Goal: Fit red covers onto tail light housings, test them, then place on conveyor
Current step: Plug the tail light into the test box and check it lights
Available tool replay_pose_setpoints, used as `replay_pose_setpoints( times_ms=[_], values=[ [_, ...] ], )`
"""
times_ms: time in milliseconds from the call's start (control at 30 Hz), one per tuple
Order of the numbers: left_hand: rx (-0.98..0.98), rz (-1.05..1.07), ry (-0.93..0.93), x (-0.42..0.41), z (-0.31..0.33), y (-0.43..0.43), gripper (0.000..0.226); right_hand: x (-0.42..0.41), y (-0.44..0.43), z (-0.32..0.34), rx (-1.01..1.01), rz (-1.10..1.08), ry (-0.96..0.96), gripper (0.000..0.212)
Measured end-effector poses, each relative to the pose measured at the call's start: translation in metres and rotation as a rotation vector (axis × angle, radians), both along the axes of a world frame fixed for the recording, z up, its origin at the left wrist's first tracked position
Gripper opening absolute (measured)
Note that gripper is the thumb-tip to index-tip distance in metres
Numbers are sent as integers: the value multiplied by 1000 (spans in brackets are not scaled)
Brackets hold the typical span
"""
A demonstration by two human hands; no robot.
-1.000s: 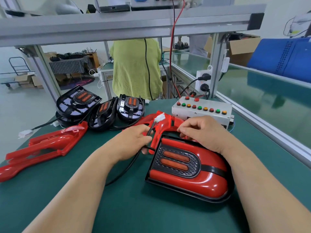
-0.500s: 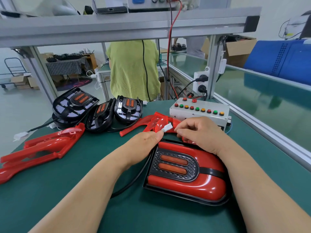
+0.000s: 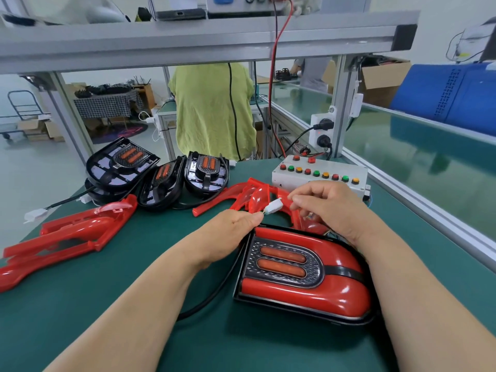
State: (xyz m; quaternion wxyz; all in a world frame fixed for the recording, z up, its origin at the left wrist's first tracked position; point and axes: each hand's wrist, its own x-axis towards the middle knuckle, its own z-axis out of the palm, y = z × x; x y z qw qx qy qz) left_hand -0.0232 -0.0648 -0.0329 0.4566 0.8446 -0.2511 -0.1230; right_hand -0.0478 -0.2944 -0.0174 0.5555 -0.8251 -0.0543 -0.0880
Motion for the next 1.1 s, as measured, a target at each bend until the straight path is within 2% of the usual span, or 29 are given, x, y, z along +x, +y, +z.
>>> replay_pose_setpoints(
  times_ms=[100, 200, 267, 367, 433, 500, 567, 600, 667, 700, 833, 900, 967, 1100],
  values=[
    [-86, 45, 28, 4, 1, 8, 42, 2, -5, 2, 265, -15, 0, 13],
    [-257, 150, 80, 9, 8, 19, 42, 6, -7, 3, 586, -69, 6, 15],
    [-396, 262, 158, 13, 14, 26, 48, 9, -7, 3, 719, -83, 10, 21],
    [-582, 462, 194, 18, 21, 31, 59, 12, 2, 3, 806, 12, 13, 34],
    [-631, 616, 113, 22, 20, 32, 52, 10, 12, 2, 832, 109, 79, 36],
    [-663, 708, 34, 24, 18, 29, 37, 6, 22, 0, 777, 288, 120, 32],
    [-625, 754, -63, 23, 16, 23, 33, 1, 34, -3, 661, 441, 147, 30],
    [-585, 772, -113, 22, 15, 20, 36, -1, 40, -3, 623, 474, 161, 45],
    [-539, 786, -192, 19, 12, 13, 46, -3, 50, -7, 634, 500, 206, 93],
    [-527, 779, -219, 18, 12, 10, 49, -5, 56, -8, 672, 505, 213, 101],
    [-566, 693, -184, 13, 10, 2, 48, -8, 70, -8, 879, 530, 163, 60],
    [-607, 612, -153, 11, 9, 1, 48, -5, 69, -7, 963, 533, 137, 57],
    [-633, 478, -123, 9, 10, 3, 37, -3, 64, -4, 1036, 539, 117, 57],
    [-474, 335, -59, 11, 11, 8, 12, -2, 48, -1, 1136, 539, 86, 57]
  ],
)
